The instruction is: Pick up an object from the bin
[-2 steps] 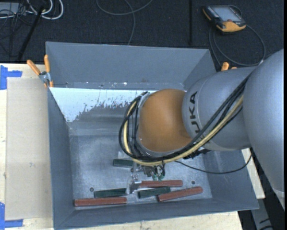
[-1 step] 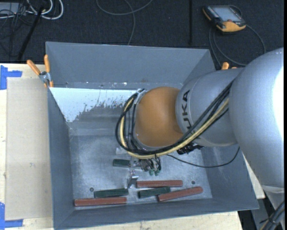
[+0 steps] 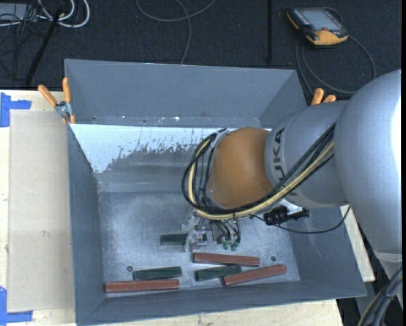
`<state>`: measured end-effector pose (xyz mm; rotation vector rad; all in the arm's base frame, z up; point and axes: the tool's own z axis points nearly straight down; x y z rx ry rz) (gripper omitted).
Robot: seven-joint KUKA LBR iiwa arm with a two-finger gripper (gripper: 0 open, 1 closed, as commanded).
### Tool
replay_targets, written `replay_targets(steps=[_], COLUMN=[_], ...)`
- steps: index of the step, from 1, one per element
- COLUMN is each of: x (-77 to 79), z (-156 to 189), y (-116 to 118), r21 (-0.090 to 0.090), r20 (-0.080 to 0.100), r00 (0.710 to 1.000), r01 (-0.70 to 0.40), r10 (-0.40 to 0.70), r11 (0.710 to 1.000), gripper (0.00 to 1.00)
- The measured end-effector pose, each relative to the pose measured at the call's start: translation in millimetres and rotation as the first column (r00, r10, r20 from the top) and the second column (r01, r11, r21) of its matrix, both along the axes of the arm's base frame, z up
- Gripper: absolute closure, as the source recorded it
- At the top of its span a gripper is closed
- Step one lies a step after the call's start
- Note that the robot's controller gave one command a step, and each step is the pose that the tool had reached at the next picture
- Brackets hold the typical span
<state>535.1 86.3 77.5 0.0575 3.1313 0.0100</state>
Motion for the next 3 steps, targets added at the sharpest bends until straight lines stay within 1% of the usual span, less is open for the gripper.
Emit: replay_targets(steps=[1,2,3], x=[0.9,0.0,0.7], z=[-2.0,0.0,-2.1], y=[-1.7,-1.2,-2.1], r21=[-0.001,-0.001,-0.002], r20=[0.007,-0.001,0.006], r00=[1.000,1.000,1.000], r01=[0.003,0.003,0.006], r10=[-0.003,-0.003,-0.006], r11=[1.000,1.000,1.000], gripper=[0.00,1.00,0.00])
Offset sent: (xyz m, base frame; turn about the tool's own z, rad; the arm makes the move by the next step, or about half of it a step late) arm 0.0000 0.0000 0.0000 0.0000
